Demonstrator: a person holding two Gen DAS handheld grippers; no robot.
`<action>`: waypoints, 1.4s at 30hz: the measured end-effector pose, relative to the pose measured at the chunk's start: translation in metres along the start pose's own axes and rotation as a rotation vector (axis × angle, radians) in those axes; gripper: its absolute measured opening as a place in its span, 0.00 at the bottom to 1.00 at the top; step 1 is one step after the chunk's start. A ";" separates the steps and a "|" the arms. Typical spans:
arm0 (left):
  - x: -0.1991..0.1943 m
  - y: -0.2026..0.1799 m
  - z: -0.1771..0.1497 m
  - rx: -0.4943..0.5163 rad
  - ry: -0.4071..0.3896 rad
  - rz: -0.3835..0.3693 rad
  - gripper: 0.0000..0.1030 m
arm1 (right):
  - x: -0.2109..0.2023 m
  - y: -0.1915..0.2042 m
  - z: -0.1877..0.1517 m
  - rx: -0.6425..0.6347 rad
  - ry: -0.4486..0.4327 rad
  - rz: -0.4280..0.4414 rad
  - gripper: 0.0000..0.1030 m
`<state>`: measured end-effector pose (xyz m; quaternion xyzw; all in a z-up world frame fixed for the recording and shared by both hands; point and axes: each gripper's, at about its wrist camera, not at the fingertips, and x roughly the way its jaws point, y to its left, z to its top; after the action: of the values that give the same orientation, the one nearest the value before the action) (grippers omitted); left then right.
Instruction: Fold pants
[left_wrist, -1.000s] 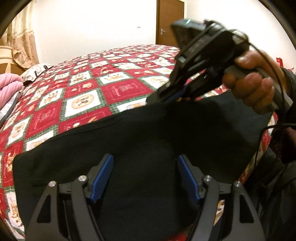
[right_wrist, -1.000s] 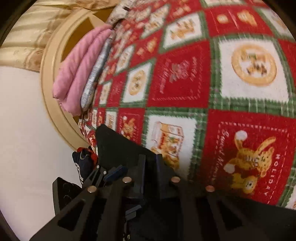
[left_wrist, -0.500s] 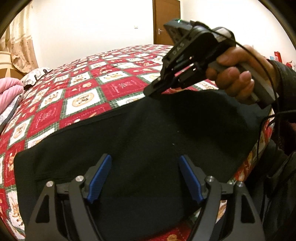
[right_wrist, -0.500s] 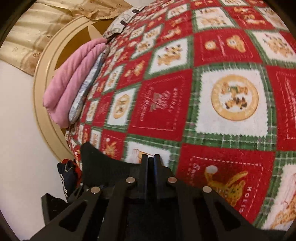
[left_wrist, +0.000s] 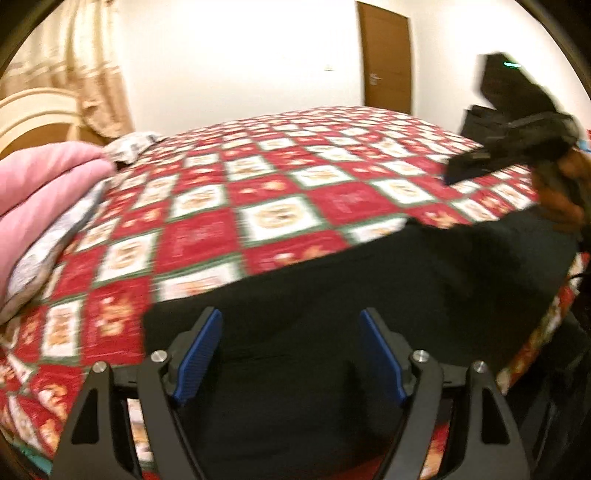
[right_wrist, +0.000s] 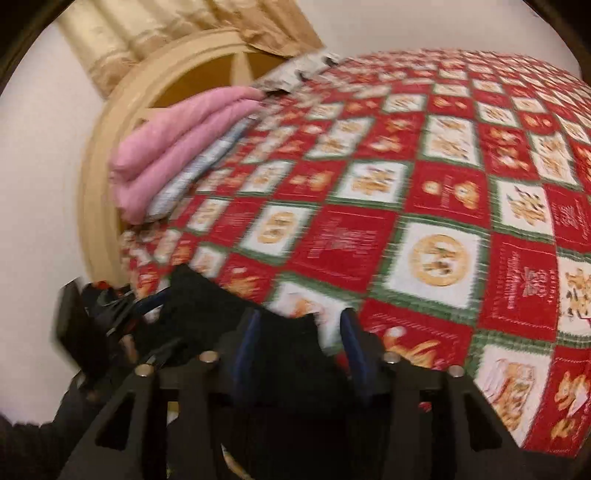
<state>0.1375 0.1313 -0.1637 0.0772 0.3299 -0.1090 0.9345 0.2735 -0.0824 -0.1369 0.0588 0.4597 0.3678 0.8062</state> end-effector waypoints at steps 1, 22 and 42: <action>0.001 0.010 -0.002 -0.016 0.004 0.030 0.77 | -0.002 0.007 -0.004 -0.020 -0.004 0.034 0.47; 0.029 0.057 -0.032 -0.238 0.087 0.093 0.93 | 0.020 -0.010 -0.057 -0.055 0.120 -0.098 0.47; 0.029 -0.010 -0.013 -0.063 0.090 0.090 0.96 | -0.089 -0.081 -0.132 0.049 -0.031 -0.335 0.47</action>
<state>0.1489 0.1201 -0.1929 0.0675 0.3708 -0.0527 0.9248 0.1861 -0.2306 -0.1849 0.0068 0.4592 0.2160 0.8616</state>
